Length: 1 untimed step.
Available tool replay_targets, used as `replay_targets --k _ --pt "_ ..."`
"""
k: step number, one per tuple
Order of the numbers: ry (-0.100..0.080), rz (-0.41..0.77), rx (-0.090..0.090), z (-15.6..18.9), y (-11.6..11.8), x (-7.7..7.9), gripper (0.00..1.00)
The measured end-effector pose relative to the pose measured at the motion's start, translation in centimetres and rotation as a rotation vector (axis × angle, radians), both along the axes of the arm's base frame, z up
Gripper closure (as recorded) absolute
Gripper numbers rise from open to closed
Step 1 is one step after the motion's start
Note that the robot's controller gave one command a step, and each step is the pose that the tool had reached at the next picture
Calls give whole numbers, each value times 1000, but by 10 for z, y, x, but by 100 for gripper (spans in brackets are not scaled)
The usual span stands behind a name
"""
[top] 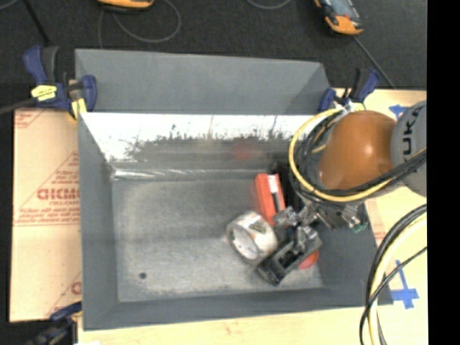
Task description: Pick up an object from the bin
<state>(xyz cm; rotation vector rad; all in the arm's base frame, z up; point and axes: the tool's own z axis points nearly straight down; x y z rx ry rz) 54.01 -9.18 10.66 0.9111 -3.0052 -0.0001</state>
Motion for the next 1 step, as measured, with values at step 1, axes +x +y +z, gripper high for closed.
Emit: replay_targets --k 1 --pt "2 -2 1 18 0 0 100"
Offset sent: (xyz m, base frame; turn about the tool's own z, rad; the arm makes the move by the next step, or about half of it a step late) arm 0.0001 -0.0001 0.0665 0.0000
